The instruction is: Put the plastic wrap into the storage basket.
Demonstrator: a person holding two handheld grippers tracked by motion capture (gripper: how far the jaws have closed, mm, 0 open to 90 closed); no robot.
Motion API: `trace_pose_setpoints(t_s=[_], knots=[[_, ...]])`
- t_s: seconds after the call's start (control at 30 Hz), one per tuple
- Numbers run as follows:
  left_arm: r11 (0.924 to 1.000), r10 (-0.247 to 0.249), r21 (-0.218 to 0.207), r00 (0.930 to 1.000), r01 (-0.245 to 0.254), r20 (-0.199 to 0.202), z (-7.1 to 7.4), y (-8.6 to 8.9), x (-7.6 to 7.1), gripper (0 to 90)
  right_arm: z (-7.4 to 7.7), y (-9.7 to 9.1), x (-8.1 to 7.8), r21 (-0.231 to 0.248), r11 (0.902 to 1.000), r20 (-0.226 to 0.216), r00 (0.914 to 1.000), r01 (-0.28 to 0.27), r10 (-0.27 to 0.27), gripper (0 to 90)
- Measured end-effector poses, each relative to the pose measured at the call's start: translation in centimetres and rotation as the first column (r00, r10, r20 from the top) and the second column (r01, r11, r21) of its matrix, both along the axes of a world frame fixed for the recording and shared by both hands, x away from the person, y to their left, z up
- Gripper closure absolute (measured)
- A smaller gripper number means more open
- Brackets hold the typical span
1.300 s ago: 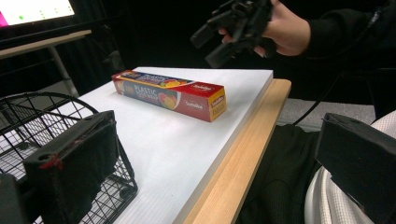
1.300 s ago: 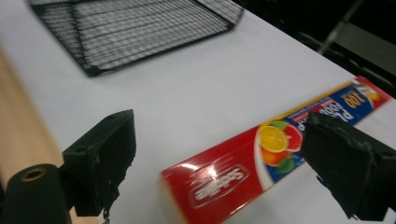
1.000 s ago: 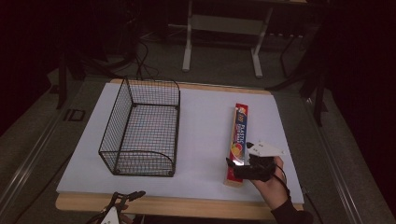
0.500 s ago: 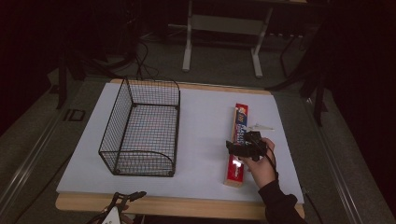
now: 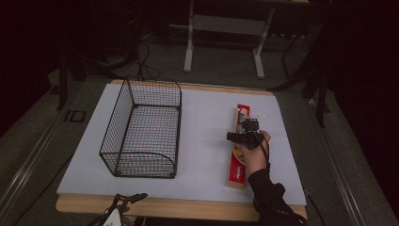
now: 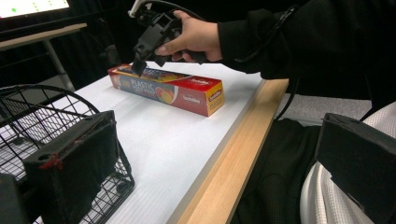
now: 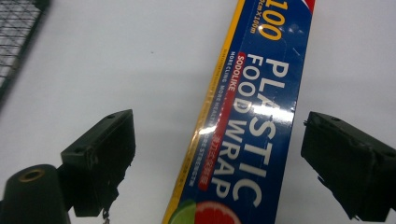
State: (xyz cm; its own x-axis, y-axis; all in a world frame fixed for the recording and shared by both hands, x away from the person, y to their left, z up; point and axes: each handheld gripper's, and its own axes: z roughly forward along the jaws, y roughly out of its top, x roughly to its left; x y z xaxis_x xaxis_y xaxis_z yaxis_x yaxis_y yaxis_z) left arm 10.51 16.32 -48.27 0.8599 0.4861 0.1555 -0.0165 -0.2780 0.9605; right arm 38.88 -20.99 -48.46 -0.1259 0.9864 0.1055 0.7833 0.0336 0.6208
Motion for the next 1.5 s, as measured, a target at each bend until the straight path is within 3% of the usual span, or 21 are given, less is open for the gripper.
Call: trace_pose_setpoints(t_s=[0.13, 0.43, 0.53, 0.67, 0.73, 0.87, 0.93, 1.17, 1.33, 1.5], knots=[[1.0, 0.0, 0.002, 1.0, 0.0, 0.001, 0.0, 0.0, 0.0, 0.1, -0.6, -0.3, 0.8, 0.017, 0.9987, -0.037, 0.9982, 0.049, -0.049, 12.8], [0.9999, -0.001, 0.012, 1.0, 0.001, -0.002, -0.1, -0.1, 0.0, 0.1, -1.7, -0.5, 2.5, 0.009, 0.9978, -0.146, 0.9872, 0.066, -0.064, 14.2], [0.9999, -0.001, 0.011, 1.0, 0.001, -0.004, -0.1, -0.1, 0.1, 0.0, -2.0, -0.5, 2.7, 0.037, 0.9953, -0.173, 0.9815, 0.089, -0.081, 16.1], [0.9999, -0.003, 0.012, 1.0, 0.003, -0.006, -0.1, -0.1, 0.0, 0.0, -2.8, -0.3, 3.0, 0.007, 0.9961, -0.223, 0.971, 0.089, -0.085, 28.5], [0.9999, -0.003, 0.011, 1.0, 0.003, -0.007, -0.1, -0.1, 0.0, 0.1, -3.1, -0.4, 3.1, -0.003, 0.9964, -0.258, 0.9625, 0.085, -0.083, 29.4], [0.9999, -0.003, 0.01, 1.0, 0.003, -0.009, -0.1, -0.1, 0.1, 0.0, -2.5, 0.1, 3.0, -0.059, 0.9948, -0.252, 0.9629, 0.083, -0.096, 34.9], [0.9999, -0.003, 0.01, 1.0, 0.003, -0.009, -0.1, -0.1, 0.1, 0.1, -2.3, 0.0, 3.0, -0.04, 0.9965, -0.26, 0.9621, 0.073, -0.081, 36.2], [0.9999, -0.003, 0.013, 0.9999, 0.003, -0.01, -0.1, -0.1, 0.1, 0.0, -1.8, 0.2, 2.9, -0.092, 0.9952, -0.27, 0.9629, -0.033, 0.007, 37.0], [0.9999, -0.004, 0.014, 0.9999, 0.004, -0.011, -0.2, -0.2, 0.2, 0.1, -0.3, 0.4, 2.5, -0.143, 0.9824, -0.261, 0.962, -0.12, 0.079, 37.6], [0.9998, -0.004, 0.018, 0.9999, 0.004, -0.013, -0.2, -0.2, 0.2, 0.0, 1.5, 0.7, 2.2, -0.148, 0.9715, -0.243, 0.959, -0.185, 0.145, 37.8]])
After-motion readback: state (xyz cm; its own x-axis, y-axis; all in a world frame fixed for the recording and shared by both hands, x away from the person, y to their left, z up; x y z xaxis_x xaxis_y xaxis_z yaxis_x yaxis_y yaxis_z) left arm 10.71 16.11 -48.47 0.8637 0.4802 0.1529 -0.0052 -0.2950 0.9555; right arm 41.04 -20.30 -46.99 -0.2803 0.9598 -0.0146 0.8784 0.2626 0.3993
